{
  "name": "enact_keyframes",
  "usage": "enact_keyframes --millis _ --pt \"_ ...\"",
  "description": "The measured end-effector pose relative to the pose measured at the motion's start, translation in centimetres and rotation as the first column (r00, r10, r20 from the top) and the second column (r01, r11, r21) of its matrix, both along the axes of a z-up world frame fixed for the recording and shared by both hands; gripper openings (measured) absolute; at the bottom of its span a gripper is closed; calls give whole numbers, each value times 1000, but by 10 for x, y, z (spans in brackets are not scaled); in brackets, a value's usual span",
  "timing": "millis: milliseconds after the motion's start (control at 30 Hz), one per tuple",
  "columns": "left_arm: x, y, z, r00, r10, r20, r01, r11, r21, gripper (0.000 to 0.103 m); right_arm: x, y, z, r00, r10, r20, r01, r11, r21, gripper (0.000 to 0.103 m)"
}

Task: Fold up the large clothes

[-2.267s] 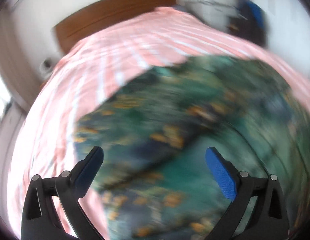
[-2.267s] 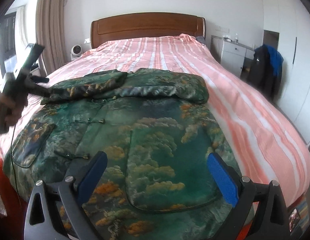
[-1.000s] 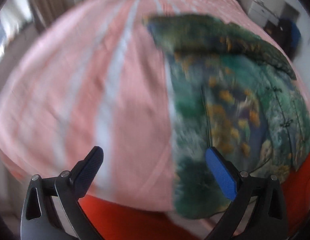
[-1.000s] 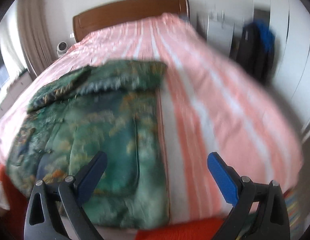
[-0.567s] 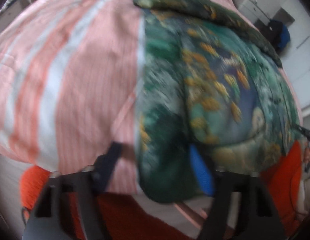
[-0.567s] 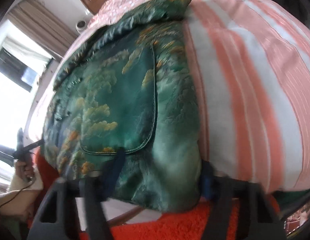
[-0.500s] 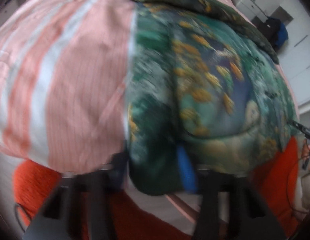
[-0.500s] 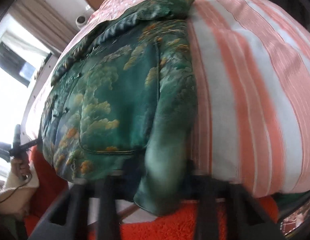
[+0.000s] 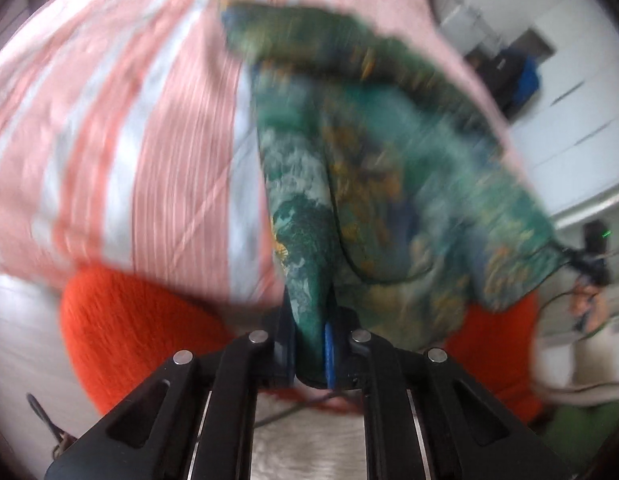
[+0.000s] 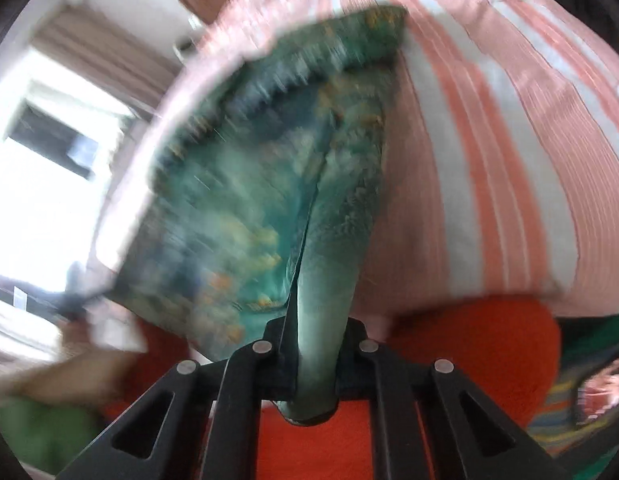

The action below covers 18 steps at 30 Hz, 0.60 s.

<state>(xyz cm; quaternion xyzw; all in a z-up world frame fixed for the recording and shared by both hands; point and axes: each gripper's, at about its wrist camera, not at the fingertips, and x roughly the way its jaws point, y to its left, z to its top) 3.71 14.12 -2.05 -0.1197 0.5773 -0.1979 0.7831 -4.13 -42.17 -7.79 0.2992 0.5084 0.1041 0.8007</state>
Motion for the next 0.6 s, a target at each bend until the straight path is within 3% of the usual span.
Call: enact_keyframes --millis 100,200,267,300,333,367,400,433,533,600 --pt "46 -7 47 993 -3 116 7 999 -32 8 33 -20 46 991 -33 133 24 997 72 11" --pt "109 -23 87 966 28 258 -29 1000 -3 8 96 -39 80 972 -64 228 57 998 37 10" --pt "166 -38 97 939 86 332 -93 996 5 15 155 -53 90 955 -106 275 111 994 -3 11" --pt "192 -45 96 937 106 334 -115 993 7 26 175 -55 91 947 -129 293 141 990 -20 12" --pt "218 -54 91 943 108 315 -125 991 35 50 200 -60 90 937 -160 311 177 984 -25 20" --pt "241 -62 83 947 125 298 -156 984 83 65 226 -65 83 931 -192 311 207 978 -14 48" --pt "249 -58 78 943 151 297 -194 973 123 83 247 -69 76 928 -223 299 234 972 0 69" --pt "255 -52 75 935 180 306 -232 962 144 91 262 -74 68 919 -272 286 282 959 7 101" --pt "245 -25 64 928 209 309 -239 969 63 100 266 -80 63 892 -334 305 352 936 -6 102" --pt "242 -15 45 931 200 304 -230 971 65 100 266 -80 60 908 -296 295 330 941 -71 102"
